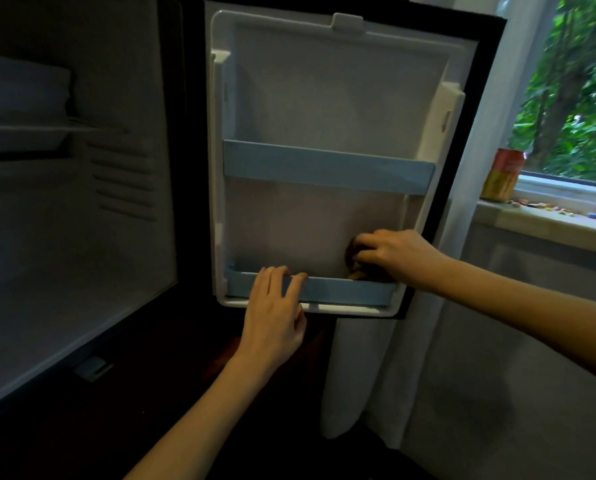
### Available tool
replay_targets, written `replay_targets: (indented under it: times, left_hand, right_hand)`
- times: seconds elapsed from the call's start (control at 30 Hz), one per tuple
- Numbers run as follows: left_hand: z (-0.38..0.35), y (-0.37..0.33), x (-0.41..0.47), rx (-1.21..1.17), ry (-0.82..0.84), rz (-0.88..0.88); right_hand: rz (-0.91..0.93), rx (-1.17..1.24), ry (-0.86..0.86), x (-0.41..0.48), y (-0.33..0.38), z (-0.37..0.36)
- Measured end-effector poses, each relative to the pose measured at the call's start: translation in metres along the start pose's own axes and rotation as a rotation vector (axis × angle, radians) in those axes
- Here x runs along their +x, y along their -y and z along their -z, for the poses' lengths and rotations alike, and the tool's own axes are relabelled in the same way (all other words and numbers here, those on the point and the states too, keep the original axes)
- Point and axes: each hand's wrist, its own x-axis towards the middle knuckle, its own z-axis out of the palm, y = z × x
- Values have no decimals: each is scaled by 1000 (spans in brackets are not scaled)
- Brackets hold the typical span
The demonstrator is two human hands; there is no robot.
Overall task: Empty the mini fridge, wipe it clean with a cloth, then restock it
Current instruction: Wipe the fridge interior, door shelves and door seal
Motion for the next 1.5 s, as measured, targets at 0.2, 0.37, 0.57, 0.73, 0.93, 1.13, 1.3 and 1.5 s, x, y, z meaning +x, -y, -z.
replay_targets:
  times: [0.2, 0.37, 0.57, 0.73, 0.93, 1.13, 1.3, 1.5]
  left_hand:
    - [0, -3, 2, -16, -4, 10]
    - [-4, -5, 5, 2, 4, 29]
    - [-4, -3, 2, 12, -14, 14]
    - [-2, -6, 2, 1, -7, 28]
    - [-1, -6, 0, 7, 21, 31]
    - [1, -9, -2, -6, 67, 56]
    - [9, 8, -13, 42, 89, -36]
    - [28, 47, -51, 83, 119, 125]
  right_hand:
    - [66, -70, -27, 7, -14, -1]
    - [-199, -149, -456, 16, -10, -9]
    - [52, 1, -182, -3, 13, -44]
    - [-209, -93, -339, 20, 0, -23]
    - [154, -63, 128, 45, 4, -21]
    - [-34, -158, 15, 103, 1, 6]
    - [269, -5, 41, 143, 13, -7]
    - [326, 196, 68, 141, 39, -1]
